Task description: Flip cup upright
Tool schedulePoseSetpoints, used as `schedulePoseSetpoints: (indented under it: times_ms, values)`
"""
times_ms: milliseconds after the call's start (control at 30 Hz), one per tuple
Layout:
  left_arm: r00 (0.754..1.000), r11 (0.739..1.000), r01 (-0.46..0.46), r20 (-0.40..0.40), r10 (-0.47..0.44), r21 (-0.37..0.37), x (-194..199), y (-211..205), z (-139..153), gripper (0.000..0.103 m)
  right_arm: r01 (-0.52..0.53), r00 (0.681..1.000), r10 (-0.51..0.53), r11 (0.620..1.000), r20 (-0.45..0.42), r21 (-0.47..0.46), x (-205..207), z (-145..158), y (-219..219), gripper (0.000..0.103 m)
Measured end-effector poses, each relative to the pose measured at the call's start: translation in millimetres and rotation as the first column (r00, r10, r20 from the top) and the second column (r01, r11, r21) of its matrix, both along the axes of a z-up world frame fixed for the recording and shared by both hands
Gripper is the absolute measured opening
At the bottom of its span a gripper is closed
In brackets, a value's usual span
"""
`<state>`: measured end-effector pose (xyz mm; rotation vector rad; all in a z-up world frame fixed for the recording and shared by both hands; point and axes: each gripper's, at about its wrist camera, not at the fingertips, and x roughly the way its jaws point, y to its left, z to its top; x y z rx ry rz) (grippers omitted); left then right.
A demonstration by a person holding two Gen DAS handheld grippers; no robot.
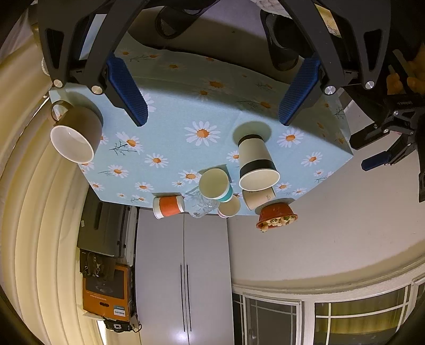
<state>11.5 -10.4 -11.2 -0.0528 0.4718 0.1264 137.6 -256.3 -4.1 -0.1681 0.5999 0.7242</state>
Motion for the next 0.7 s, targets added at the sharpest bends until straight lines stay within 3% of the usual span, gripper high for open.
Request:
schedulePoseSetpoints:
  times_ms: [700]
  values:
    - [1.000,1.000,-0.001,-0.003,0.001,0.002,-0.3,0.6,0.6,0.097,0.010,1.000,-0.010,1.000,-0.006,0.001,2.3,-1.1,-2.8,0.098]
